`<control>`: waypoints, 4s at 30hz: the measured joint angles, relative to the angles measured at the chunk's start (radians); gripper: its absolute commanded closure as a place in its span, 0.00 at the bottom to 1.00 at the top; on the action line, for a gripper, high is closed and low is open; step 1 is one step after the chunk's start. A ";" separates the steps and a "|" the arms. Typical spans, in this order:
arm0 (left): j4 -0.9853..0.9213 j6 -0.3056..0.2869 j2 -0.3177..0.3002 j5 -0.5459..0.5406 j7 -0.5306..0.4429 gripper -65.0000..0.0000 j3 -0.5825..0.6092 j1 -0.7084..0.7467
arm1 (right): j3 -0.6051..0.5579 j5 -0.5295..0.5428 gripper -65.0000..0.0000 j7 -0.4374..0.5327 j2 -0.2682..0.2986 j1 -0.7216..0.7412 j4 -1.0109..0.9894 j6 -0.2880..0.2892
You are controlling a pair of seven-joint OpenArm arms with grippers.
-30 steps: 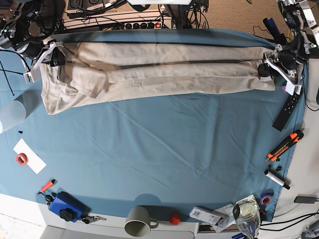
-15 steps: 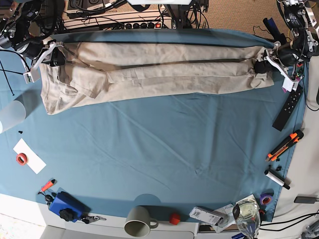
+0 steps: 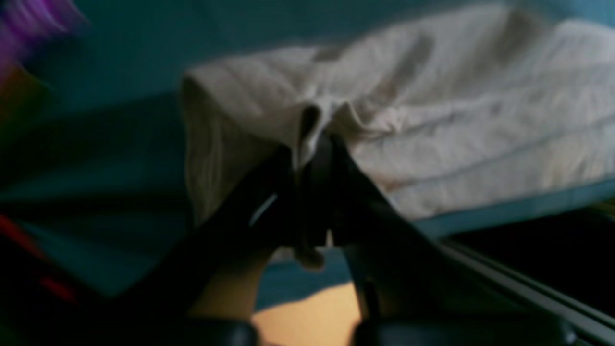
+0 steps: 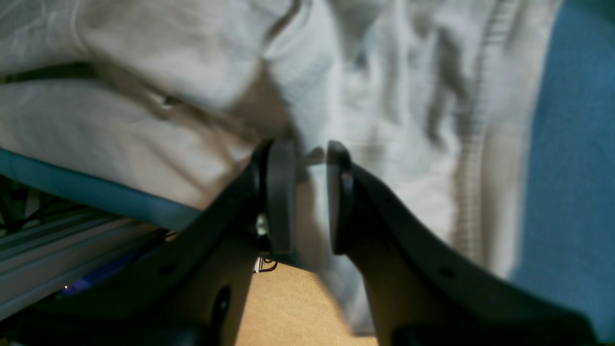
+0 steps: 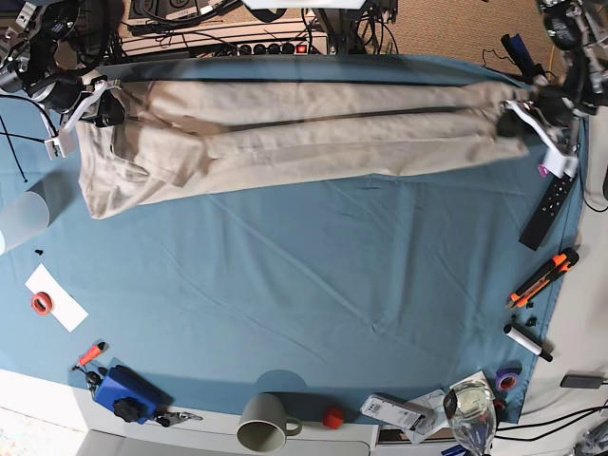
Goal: Fold the T-shirt properly
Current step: 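Release the shirt end from the left gripper and raise it, then grasp the shirt end with the left gripper and fold it toward the right gripper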
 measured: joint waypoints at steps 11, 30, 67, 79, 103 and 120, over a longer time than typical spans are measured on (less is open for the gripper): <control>0.258 -0.050 0.122 -0.096 -0.015 1.00 -0.003 0.093 | 0.000 -0.039 0.81 0.030 0.000 0.034 0.000 0.000; 0.343 -0.038 0.290 0.253 -0.205 1.00 0.588 0.074 | 0.000 -0.050 0.81 0.048 0.000 0.064 0.000 0.000; 0.229 -0.005 0.420 0.445 -0.279 0.74 0.975 -0.018 | 0.000 -0.053 0.81 0.048 0.000 0.064 0.000 0.000; 0.284 0.173 0.418 0.890 -0.229 1.00 0.974 0.050 | 0.000 -0.053 0.81 0.048 0.000 0.064 0.000 0.000; -0.019 0.176 0.421 0.735 -0.229 1.00 0.978 -0.002 | 0.000 -0.018 0.81 0.058 0.000 0.064 0.000 0.000; 0.404 0.187 0.302 0.753 -0.154 1.00 0.975 0.084 | 0.084 -0.002 0.65 0.093 0.043 0.098 0.000 0.000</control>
